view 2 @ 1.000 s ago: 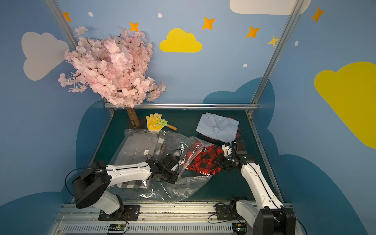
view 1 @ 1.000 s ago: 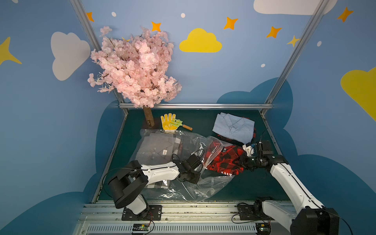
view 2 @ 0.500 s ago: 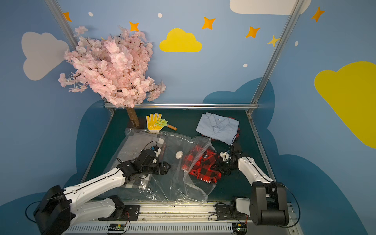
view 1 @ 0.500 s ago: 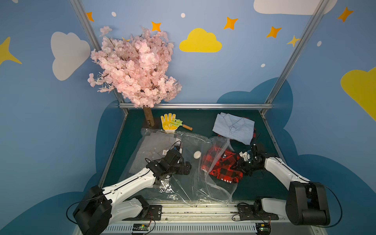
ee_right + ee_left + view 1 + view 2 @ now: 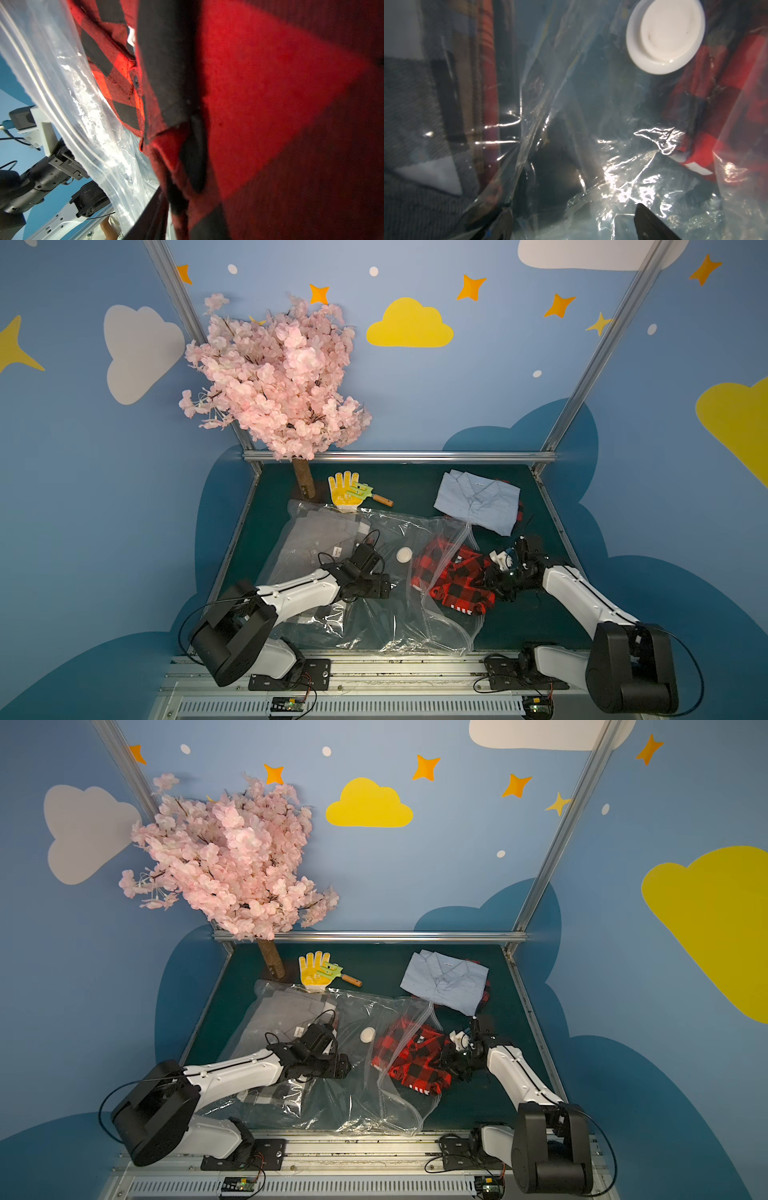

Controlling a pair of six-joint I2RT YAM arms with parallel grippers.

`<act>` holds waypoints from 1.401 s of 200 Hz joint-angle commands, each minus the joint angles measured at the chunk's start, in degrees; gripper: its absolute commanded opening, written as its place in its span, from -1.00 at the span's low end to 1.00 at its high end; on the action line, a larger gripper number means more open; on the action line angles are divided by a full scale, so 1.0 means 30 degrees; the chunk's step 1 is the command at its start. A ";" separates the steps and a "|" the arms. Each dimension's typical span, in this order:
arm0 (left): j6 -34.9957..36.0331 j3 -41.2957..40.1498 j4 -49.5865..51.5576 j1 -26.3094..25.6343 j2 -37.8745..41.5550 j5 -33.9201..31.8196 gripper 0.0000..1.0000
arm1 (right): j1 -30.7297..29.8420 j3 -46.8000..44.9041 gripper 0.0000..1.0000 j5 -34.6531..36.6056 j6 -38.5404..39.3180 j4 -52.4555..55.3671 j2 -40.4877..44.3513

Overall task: Take the shirt out of the vacuum bag
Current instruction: Take out the shirt from the vacuum bag.

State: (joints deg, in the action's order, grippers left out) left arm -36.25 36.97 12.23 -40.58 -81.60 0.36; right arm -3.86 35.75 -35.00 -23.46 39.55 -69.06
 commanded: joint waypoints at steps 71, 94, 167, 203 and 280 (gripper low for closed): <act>-0.0046 -0.0950 -0.0047 0.0137 -0.1590 0.0713 0.79 | -0.1020 -0.0241 -0.05 -0.0757 -0.1411 0.0866 0.2365; -0.0075 -0.1044 -0.0236 0.0137 -0.1741 0.0707 0.79 | -0.1681 -0.0423 -0.04 -0.0444 -0.1803 -0.0190 0.1561; -0.0075 -0.1320 -0.0303 0.0139 -0.1817 0.0816 0.78 | -0.1611 -0.2004 0.09 0.1181 -0.1835 -0.0546 0.1189; -0.0055 -0.1310 -0.0282 0.0137 -0.1803 0.0828 0.78 | -0.1556 -0.2539 0.17 0.2135 -0.2617 -0.0483 0.2326; -0.0020 -0.1396 -0.0297 0.0137 -0.1726 0.0966 0.78 | -0.1630 -0.4968 0.29 0.1873 -0.5206 -0.5371 0.3784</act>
State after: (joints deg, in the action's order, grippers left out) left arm -36.23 36.29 5.45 -40.38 -83.61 0.75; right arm -8.67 22.28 -30.06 -35.70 29.43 -59.90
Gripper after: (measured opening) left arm 0.892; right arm 0.636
